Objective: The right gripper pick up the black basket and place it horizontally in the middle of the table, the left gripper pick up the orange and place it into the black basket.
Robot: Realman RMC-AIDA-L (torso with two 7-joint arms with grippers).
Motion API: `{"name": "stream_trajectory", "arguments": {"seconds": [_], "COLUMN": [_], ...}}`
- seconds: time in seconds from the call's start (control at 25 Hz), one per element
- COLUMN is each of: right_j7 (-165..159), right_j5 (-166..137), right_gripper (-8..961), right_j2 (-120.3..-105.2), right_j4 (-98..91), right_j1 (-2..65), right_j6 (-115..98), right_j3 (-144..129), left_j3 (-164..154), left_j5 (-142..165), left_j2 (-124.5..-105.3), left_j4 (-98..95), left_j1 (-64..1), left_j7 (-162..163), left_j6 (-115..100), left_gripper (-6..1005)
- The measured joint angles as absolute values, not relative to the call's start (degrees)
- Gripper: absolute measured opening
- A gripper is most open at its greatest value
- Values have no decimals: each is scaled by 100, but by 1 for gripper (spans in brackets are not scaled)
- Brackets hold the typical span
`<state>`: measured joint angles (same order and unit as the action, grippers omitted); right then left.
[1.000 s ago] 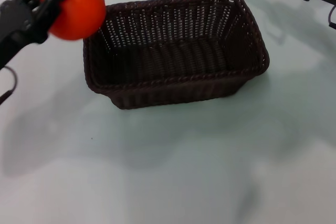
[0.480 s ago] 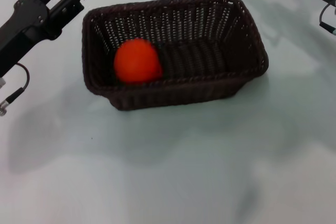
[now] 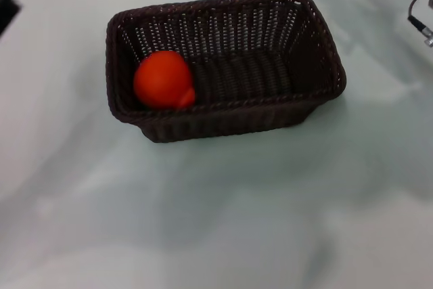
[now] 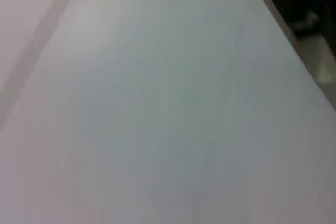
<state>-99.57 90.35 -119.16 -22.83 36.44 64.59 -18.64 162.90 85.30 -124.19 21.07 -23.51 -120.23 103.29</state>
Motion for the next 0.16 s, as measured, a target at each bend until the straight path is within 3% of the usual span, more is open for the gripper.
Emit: {"name": "stream_trajectory", "arguments": {"seconds": [0.16], "right_j7": [-8790], "right_j5": [9955], "right_gripper": [888], "right_j2": [-11926], "right_j4": [-2008], "right_j1": [3619], "right_j6": [6487], "right_j3": [-1859], "left_j3": [16304], "left_j5": [7496], "left_j2": [-12423], "left_j4": [1523], "left_j1": [-1858], "left_j7": [-12989], "left_j6": [10707], "left_gripper": [892]}}
